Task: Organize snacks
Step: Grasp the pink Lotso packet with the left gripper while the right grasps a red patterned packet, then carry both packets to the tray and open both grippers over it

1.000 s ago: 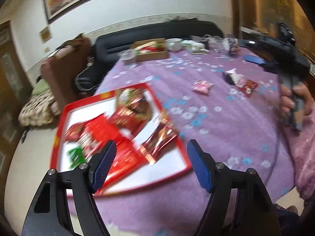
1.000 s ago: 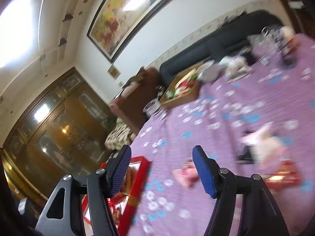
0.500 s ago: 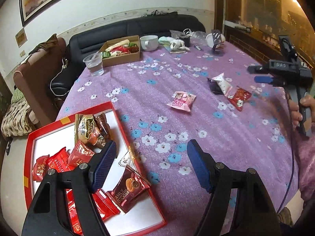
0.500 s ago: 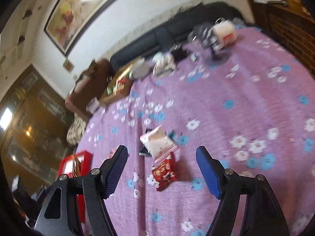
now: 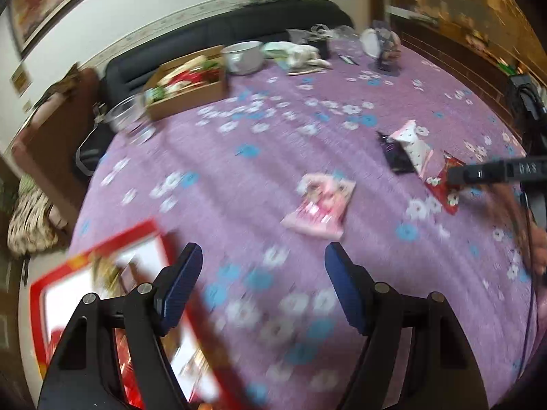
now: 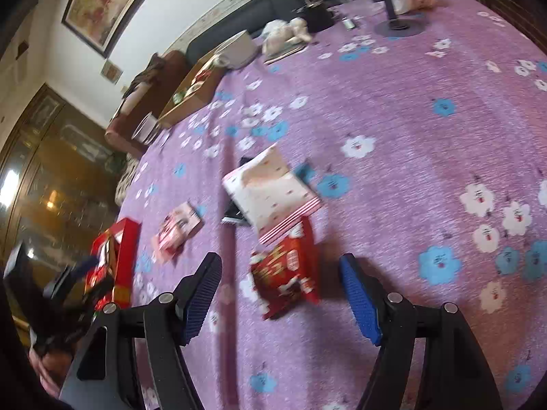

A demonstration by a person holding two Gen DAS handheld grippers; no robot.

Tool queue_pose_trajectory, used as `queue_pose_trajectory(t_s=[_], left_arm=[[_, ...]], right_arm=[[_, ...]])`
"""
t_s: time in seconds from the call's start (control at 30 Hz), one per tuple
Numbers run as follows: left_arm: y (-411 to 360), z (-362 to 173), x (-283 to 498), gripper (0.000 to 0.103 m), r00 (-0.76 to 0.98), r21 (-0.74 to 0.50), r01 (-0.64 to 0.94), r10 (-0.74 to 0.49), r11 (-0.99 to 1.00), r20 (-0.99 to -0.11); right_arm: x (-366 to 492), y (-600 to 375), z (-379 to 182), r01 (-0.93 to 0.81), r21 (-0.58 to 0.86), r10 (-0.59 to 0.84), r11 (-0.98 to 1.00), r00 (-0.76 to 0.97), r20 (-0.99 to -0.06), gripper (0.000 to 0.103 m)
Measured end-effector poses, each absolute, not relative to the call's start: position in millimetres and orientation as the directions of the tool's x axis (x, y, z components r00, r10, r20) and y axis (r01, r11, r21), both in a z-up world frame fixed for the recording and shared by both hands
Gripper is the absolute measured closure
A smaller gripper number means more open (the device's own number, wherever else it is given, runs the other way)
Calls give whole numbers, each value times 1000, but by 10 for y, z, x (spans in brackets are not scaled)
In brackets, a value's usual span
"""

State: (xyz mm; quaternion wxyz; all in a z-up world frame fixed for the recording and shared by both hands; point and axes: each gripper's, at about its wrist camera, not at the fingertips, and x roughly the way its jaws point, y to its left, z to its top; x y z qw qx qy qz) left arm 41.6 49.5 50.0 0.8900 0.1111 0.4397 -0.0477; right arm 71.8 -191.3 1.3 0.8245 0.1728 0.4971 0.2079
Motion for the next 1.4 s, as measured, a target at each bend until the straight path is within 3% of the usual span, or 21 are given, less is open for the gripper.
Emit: queue_pose_trajectory(t_s=[0.17, 0.37, 0.5, 0.67, 0.73, 0.83, 1.1, 1.4], left_arm=[[210, 353, 801, 29, 577, 176, 311, -38, 934, -816], [68, 176, 983, 29, 535, 193, 408, -62, 892, -842], [67, 49, 1039, 29, 509, 170, 437, -87, 883, -856], [139, 11, 1125, 32, 493, 67, 441, -179, 895, -851], [174, 6, 1140, 48, 472, 1, 447, -235, 895, -850], [150, 18, 1135, 62, 477, 8, 445, -229, 896, -848], [213, 55, 988, 64, 499, -11, 352, -197, 936, -844], [355, 418, 355, 64, 620, -7, 244, -161, 970, -768]], right_arm=[[717, -1975, -11, -145, 541, 547, 829, 415, -727, 42], [687, -1881, -9, -165, 504, 522, 848, 429, -737, 51], [675, -1800, -14, -183, 475, 505, 861, 427, -750, 62], [667, -1767, -3, -187, 456, 489, 870, 437, -754, 63], [668, -1772, -6, -187, 458, 491, 869, 438, -753, 64], [661, -1775, -12, -185, 462, 494, 867, 438, -751, 64], [667, -1793, -7, -181, 473, 501, 862, 440, -745, 65], [620, -1722, 64, -225, 487, 533, 844, 457, -712, 65]])
